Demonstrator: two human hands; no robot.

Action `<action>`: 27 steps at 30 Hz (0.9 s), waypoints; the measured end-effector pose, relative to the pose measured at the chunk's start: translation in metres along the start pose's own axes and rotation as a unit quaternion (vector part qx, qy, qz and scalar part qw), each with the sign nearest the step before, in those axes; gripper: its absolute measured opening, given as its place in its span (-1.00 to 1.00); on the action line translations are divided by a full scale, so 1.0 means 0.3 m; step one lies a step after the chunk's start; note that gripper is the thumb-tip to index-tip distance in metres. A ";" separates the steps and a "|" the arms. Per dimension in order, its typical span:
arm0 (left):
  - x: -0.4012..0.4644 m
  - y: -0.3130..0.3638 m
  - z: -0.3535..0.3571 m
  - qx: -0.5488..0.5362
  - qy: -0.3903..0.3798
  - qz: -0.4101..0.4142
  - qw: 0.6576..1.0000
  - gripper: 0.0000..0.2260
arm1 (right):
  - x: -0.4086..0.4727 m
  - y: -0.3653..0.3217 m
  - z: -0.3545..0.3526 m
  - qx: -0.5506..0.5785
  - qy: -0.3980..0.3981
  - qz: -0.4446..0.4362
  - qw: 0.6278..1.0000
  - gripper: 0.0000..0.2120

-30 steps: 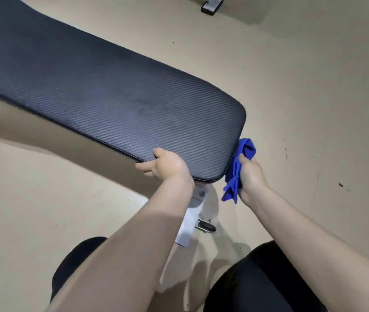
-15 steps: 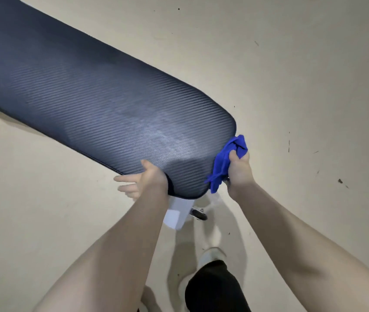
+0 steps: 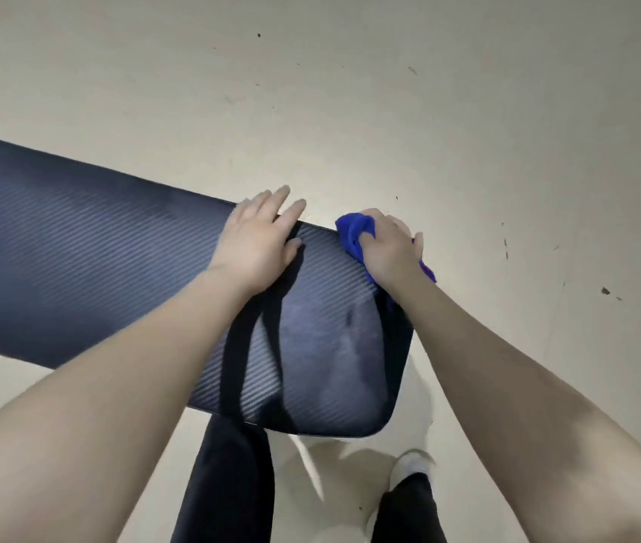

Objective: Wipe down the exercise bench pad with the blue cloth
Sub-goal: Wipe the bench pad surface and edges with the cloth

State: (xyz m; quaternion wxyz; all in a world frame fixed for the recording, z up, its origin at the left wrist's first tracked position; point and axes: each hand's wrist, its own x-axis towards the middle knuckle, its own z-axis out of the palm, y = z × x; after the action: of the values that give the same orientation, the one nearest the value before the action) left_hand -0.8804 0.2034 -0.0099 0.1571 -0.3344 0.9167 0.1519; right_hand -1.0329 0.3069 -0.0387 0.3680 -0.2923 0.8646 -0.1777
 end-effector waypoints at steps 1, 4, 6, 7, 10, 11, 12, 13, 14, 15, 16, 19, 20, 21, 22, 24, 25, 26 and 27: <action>0.014 -0.037 -0.011 0.008 -0.024 -0.007 1.000 -0.51 | 0.006 -0.047 0.022 -0.012 -0.002 -0.005 1.000 -0.68; 0.047 -0.115 -0.030 0.021 -0.092 0.037 0.995 -0.51 | 0.008 -0.142 0.070 0.001 -0.010 -0.061 0.998 -0.70; 0.087 -0.148 -0.051 0.001 -0.124 0.059 0.991 -0.51 | 0.012 -0.152 0.072 -0.024 -0.028 -0.095 0.995 -0.70; 0.105 -0.156 -0.061 -0.014 -0.140 0.058 0.988 -0.52 | 0.015 -0.135 0.063 -0.042 -0.035 -0.095 0.994 -0.70; 0.131 -0.155 -0.089 -0.008 -0.176 0.069 0.982 -0.55 | 0.007 -0.046 0.018 -0.127 -0.019 0.010 0.992 -0.71; 0.138 -0.157 -0.096 -0.005 -0.189 0.077 0.979 -0.55 | 0.005 -0.026 0.006 -0.137 -0.015 0.067 0.988 -0.72; 0.149 -0.164 -0.103 -0.004 -0.205 0.083 0.975 -0.53 | 0.003 -0.022 0.001 -0.134 -0.023 0.108 0.985 -0.72; 0.160 -0.178 -0.110 0.001 -0.221 0.085 0.972 -0.51 | 0.001 -0.033 0.006 -0.132 -0.039 0.124 0.983 -0.72; 0.169 -0.197 -0.120 0.011 -0.234 0.084 0.969 -0.47 | 0.000 -0.056 0.018 -0.139 -0.054 0.123 0.981 -0.71; 0.177 -0.221 -0.134 0.025 -0.240 0.079 0.967 -0.42 | -0.001 -0.088 0.032 -0.152 -0.057 0.115 0.980 -0.69; 0.184 -0.251 -0.149 0.041 -0.240 0.071 0.967 -0.38 | 0.000 -0.126 0.046 -0.166 -0.051 0.101 0.980 -0.68; 0.192 -0.369 -0.180 0.054 -0.224 0.042 0.972 -0.36 | 0.027 -0.267 0.117 -0.185 -0.037 0.013 0.982 -0.64; 0.191 -0.411 -0.188 0.052 -0.217 0.039 0.974 -0.37 | 0.040 -0.327 0.157 -0.183 -0.046 -0.024 0.982 -0.61; 0.189 -0.450 -0.198 0.055 -0.218 0.040 0.973 -0.35 | 0.052 -0.389 0.201 -0.179 -0.053 -0.061 0.981 -0.59; 0.186 -0.484 -0.205 0.060 -0.226 0.045 0.971 -0.31 | 0.061 -0.447 0.245 -0.179 -0.059 -0.089 0.978 -0.57; 0.178 -0.541 -0.204 0.044 -0.244 0.042 0.968 -0.31 | 0.077 -0.520 0.304 -0.188 -0.058 -0.107 0.975 -0.59; 0.176 -0.562 -0.200 0.022 -0.245 0.034 0.969 -0.42 | 0.082 -0.522 0.311 -0.191 -0.058 -0.108 0.974 -0.60; 0.175 -0.581 -0.193 0.002 -0.238 0.031 0.971 -0.53 | 0.082 -0.507 0.302 -0.183 -0.062 -0.109 0.975 -0.62; 0.172 -0.595 -0.185 -0.011 -0.230 0.036 0.972 -0.60 | 0.079 -0.482 0.280 -0.166 -0.066 -0.104 0.978 -0.62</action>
State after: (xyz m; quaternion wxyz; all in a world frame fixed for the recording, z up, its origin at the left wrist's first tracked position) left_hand -0.8102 0.0227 -0.0106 0.3549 -0.2590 0.8656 0.2403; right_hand -0.9298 0.1732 -0.0316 0.3500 -0.4489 0.8207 -0.0497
